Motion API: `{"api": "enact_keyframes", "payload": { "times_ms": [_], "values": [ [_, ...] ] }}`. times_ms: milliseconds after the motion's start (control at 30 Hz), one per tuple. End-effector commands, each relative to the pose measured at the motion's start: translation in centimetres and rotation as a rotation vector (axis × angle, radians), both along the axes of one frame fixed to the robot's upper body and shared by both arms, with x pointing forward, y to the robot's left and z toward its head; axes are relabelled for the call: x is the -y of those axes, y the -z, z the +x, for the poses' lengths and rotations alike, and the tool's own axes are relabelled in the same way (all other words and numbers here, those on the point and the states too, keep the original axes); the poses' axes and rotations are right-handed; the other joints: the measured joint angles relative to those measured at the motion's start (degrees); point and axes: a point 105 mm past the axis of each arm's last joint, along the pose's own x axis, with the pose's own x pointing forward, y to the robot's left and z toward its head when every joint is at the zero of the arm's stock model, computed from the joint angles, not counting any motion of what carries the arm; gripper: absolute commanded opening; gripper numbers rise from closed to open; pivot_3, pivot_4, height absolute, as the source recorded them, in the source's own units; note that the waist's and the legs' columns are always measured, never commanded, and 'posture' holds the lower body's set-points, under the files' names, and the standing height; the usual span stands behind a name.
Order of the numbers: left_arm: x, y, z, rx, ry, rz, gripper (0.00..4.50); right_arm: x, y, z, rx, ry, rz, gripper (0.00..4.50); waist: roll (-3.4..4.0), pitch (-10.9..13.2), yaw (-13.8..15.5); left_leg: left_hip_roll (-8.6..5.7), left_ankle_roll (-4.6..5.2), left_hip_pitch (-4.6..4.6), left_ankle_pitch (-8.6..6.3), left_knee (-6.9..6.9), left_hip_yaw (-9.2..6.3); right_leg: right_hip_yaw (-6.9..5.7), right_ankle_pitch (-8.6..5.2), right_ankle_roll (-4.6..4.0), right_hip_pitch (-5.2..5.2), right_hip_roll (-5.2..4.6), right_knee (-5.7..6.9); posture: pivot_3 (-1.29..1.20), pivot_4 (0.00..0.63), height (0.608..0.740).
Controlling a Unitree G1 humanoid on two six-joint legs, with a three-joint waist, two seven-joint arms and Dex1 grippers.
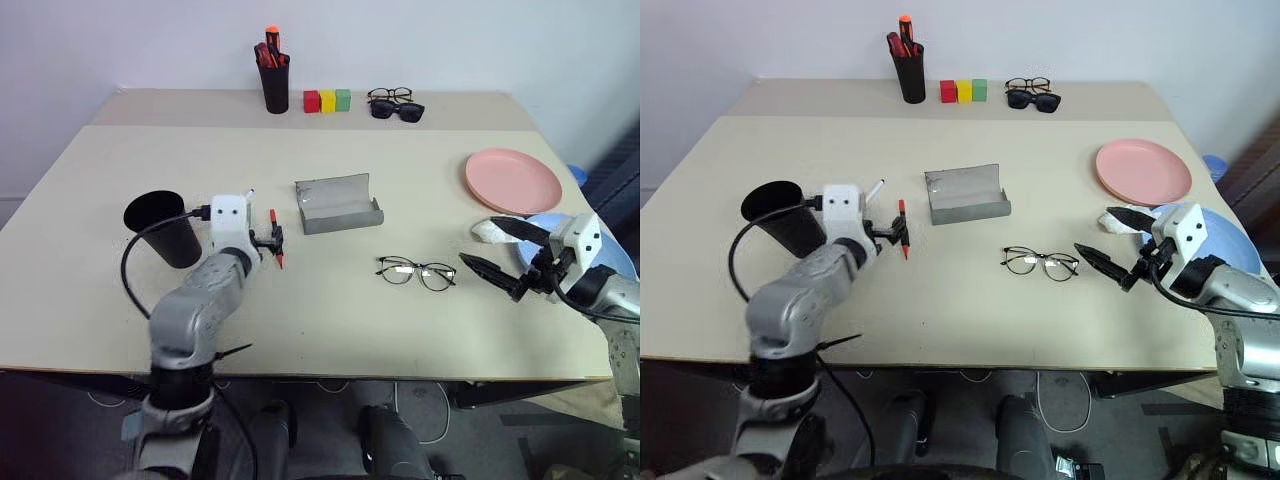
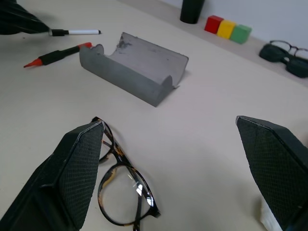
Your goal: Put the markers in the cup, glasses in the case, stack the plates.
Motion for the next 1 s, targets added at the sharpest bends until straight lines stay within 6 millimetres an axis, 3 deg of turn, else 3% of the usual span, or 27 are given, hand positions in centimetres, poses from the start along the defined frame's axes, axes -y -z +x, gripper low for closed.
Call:
{"api": "enact_keyframes", "payload": {
  "times_ms": [33, 267, 600, 700, 933, 1000],
  "values": [
    [0.1, -1.2, 1.4, 0.01, -0.045, -0.015, 4.46, -0.1, -1.0, 0.1, 0.043, -0.009, -0.022, 4.5, 0.0, 0.0, 0.0, 0.0, 0.0, -0.01, 0.0, 0.01, 0.0, 0.0, 0.0, 0.0, 0.0, 0.0, -0.01, 0.0, 0.15, 0.74],
    [1.3, -1.3, 3.9, -0.116, -0.109, -0.027, 4.46, -0.1, -1.2, 0.2, 0.049, -0.006, -0.026, 4.5, -0.02, 0.0, 0.0, -0.01, 0.0, -0.03, 0.0, 0.03, 0.0, 0.0, 0.04, 0.06, -0.01, 0.01, -0.01, 0.0, 0.15, 0.74],
    [4.3, -0.6, 5.7, -0.304, -0.126, -0.029, 4.46, 0.0, -1.3, -0.1, 0.051, 0.008, -0.027, 4.5, -0.06, 0.0, 0.0, -0.03, -0.01, -0.09, 0.0, 0.05, 0.0, 0.0, 0.2, 0.4, -0.01, 0.01, -0.11, 0.0, 0.15, 0.74],
    [4.2, -0.3, 5.9, -0.349, -0.158, -0.012, 3.69, 0.1, -1.5, -0.2, 0.051, 0.016, -0.027, 4.5, -0.06, 0.0, 0.0, -0.03, -0.01, -0.09, 0.0, 0.04, 0.0, 0.0, 0.18, 0.49, -0.02, 0.01, -0.11, 0.0, 0.15, 0.74],
    [2.6, 1.1, 5.4, -0.427, -0.232, -0.011, 0.13, 0.3, -1.5, -0.7, 0.045, 0.03, -0.031, 4.5, -0.06, 0.0, 0.0, -0.03, -0.03, -0.09, -0.01, 0.03, 0.01, 0.0, 0.21, 0.56, -0.02, 0.01, -0.14, 0.0, 0.15, 0.74],
    [2.6, 1.1, 5.4, -0.429, -0.227, -0.011, 0.05, 0.3, -1.4, -0.7, 0.043, 0.031, -0.031, 4.5, -0.06, 0.0, 0.0, -0.03, -0.03, -0.09, -0.01, 0.05, 0.01, 0.0, 0.21, 0.57, -0.01, 0.01, -0.14, 0.0, 0.15, 0.74]
  ]
}}
